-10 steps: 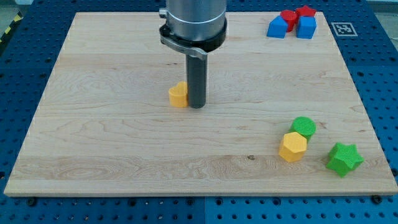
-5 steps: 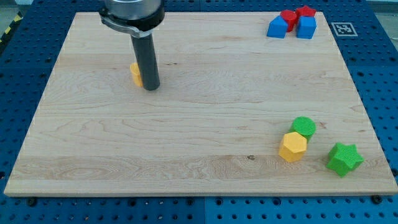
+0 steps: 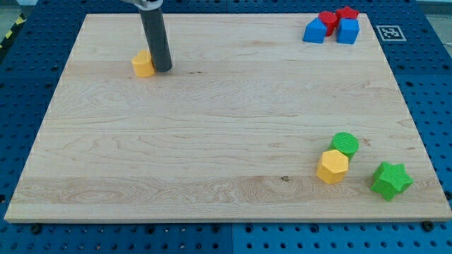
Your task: Move the yellow heart towards left
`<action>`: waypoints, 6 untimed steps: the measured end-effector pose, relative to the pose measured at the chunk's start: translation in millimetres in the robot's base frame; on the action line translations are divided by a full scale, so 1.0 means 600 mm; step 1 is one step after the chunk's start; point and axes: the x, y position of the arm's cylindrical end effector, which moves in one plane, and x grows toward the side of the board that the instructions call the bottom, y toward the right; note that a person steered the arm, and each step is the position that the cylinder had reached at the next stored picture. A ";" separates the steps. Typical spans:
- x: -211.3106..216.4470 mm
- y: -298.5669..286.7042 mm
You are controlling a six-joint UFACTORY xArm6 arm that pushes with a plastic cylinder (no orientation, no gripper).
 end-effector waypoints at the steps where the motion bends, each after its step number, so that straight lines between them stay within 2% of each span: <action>1: -0.050 0.000; 2: -0.055 -0.002; 4: -0.035 -0.083; 5: -0.035 -0.087; 6: -0.050 -0.045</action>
